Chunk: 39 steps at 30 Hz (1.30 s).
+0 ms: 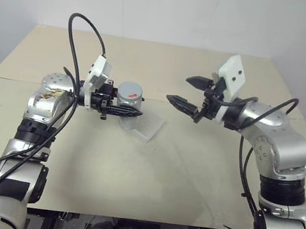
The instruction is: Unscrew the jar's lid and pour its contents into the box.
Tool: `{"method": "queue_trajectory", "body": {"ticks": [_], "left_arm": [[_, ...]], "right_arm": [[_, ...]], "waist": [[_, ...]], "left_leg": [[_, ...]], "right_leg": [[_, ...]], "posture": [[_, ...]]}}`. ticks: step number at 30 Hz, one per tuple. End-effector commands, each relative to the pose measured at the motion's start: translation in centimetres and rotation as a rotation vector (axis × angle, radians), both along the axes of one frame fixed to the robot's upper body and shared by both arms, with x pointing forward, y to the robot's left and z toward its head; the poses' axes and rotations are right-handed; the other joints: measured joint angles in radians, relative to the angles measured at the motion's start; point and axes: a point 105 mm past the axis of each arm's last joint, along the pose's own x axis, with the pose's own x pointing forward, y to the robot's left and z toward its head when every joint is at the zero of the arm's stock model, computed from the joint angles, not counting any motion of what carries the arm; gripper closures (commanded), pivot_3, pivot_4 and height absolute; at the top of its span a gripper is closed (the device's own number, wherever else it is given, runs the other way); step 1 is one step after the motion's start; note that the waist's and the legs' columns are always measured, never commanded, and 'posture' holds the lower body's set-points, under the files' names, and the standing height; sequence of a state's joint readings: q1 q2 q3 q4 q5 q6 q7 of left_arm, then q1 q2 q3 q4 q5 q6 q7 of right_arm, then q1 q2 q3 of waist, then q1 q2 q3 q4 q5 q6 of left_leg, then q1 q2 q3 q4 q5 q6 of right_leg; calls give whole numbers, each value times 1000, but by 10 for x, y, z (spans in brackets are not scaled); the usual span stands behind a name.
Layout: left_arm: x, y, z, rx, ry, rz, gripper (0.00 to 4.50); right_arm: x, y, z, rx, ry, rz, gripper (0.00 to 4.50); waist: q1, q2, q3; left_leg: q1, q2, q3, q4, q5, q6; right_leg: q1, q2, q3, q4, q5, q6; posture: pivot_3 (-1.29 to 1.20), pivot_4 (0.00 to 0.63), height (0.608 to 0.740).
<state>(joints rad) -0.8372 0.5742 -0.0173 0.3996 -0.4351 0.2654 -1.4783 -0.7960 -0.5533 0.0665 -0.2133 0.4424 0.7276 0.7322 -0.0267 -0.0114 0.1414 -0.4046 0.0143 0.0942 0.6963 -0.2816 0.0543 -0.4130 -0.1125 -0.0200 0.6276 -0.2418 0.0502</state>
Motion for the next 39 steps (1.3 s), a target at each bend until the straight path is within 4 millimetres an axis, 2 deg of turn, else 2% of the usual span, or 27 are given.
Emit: {"method": "queue_trajectory", "body": {"ticks": [1, 3, 8, 10, 14, 19, 26, 39], "left_arm": [[3, -2, 14, -35, -49, 10, 2496], [6, -6, 15, -42, -44, 13, 2496], [13, -15, 13, -45, -41, 15, 2496], [14, -20, 14, -55, -49, 5, 2496], [15, -25, 15, -60, -56, -12, 2496], [15, -26, 16, -61, -61, -16, 2496], [14, -24, 15, -58, -60, -17, 2496], [12, -18, 17, -56, -59, -12, 2496]], "right_arm": [[-21, 5, 18, 7, -82, 97, 61], [-30, 15, 24, 23, -95, 153, 61], [-35, 39, 31, 37, -137, 202, 61], [-33, 54, 32, 33, -152, 213, 61], [-25, 72, 31, 20, -159, 179, 61], [-15, 83, 33, 32, -154, 141, 61], [-3, 86, 31, 45, -133, 97, 61], [3, 60, 21, 20, -92, 59, 61]], "waist": [[5, 0, 0], [9, 0, 0], [10, 0, 0], [8, 0, 0], [7, 0, 0], [6, 0, 0], [1, 0, 0], [-14, 0, 0]], "left_leg": [[0, 0, 0, 0, 0, 0], [0, 0, 0, 0, 0, 0], [0, 0, 0, 0, 0, 0], [0, 0, 0, 0, 0, 0], [0, 0, 0, 0, 0, 0], [0, 0, 0, 0, 0, 0], [0, 0, 0, 0, 0, 0], [0, 0, 0, 0, 0, 0]], "right_leg": [[0, 0, 0, 0, 0, 0], [0, 0, 0, 0, 0, 0], [0, 0, 0, 0, 0, 0], [0, 0, 0, 0, 0, 0], [0, 0, 0, 0, 0, 0], [0, 0, -1, 1, 0, 0], [0, 0, -2, 1, 0, 0], [0, 0, -2, 1, 0, 0]], "posture": [[0, 150, 740], [0, 150, 740], [0, 150, 740], [0, 150, 740], [0, 150, 740], [0, 150, 740], [0, 150, 740], [0, 150, 740]]}}
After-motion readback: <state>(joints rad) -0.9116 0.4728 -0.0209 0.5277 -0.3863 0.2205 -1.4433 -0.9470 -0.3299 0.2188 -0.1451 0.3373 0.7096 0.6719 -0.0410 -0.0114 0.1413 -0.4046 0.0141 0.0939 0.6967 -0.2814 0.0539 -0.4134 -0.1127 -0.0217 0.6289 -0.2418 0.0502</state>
